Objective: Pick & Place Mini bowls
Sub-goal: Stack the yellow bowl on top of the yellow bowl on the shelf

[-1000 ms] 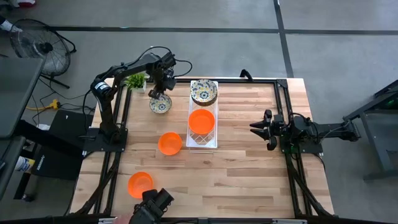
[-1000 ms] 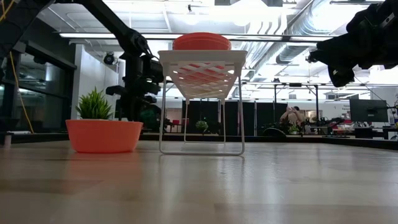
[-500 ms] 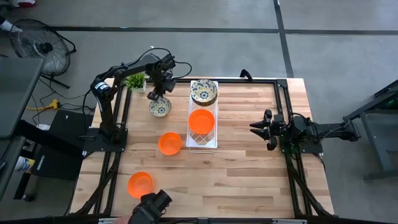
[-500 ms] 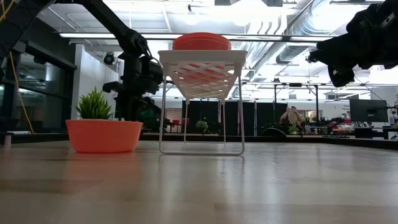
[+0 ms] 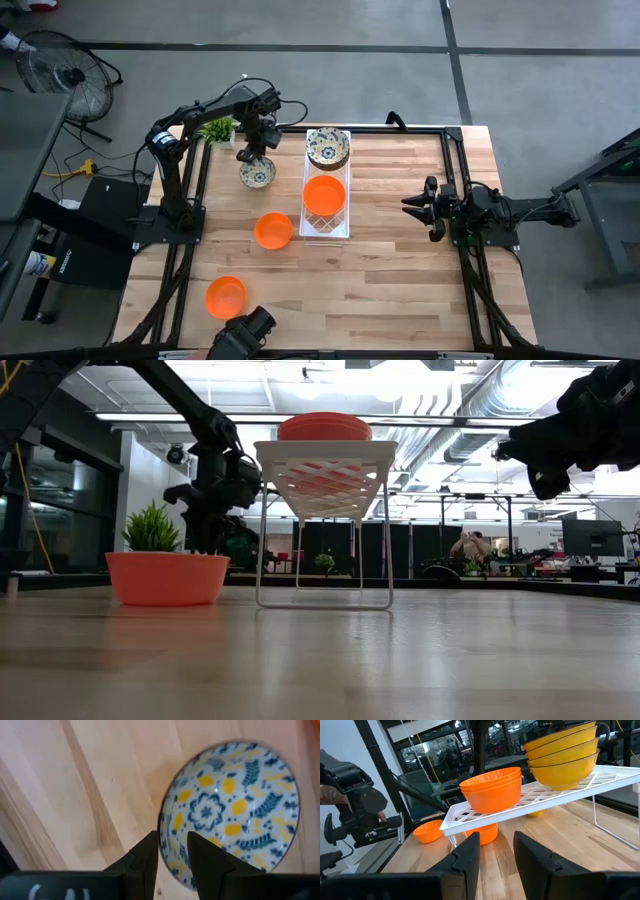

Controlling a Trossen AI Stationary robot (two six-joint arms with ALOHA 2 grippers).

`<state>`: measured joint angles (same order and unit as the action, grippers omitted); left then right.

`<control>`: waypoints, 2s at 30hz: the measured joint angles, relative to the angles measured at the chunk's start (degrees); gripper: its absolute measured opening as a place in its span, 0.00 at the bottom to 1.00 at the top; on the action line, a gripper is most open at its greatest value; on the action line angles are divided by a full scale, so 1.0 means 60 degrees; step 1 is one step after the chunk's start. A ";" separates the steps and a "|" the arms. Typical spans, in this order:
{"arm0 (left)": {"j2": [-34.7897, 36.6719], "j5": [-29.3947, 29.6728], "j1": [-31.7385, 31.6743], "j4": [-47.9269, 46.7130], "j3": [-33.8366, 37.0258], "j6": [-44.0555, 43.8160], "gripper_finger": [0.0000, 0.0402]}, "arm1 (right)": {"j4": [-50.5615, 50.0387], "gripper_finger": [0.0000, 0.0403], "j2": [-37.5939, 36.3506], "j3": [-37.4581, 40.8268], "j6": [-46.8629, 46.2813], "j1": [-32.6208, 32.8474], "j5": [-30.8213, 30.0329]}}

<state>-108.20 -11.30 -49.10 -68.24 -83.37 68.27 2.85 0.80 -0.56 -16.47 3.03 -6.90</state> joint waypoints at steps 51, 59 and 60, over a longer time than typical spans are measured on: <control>-0.0047 0.0401 -0.0004 -0.0044 0.0416 -0.2560 0.01 | 0.0000 0.27 -0.0003 0.0001 0.0000 0.0000 0.0000; -0.0036 -0.0009 -0.0004 -0.2021 -0.1409 -0.3325 0.01 | 0.0000 0.27 -0.0002 -0.0001 0.0000 0.0000 0.0003; -0.0036 -0.0006 -0.0004 -0.2317 -0.1711 -0.3412 0.01 | 0.0000 0.27 0.0000 0.0001 0.0000 0.0000 0.0000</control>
<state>-108.42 -11.33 -49.12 -82.14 -93.64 47.80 2.85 0.80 -0.56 -16.47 3.03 -6.90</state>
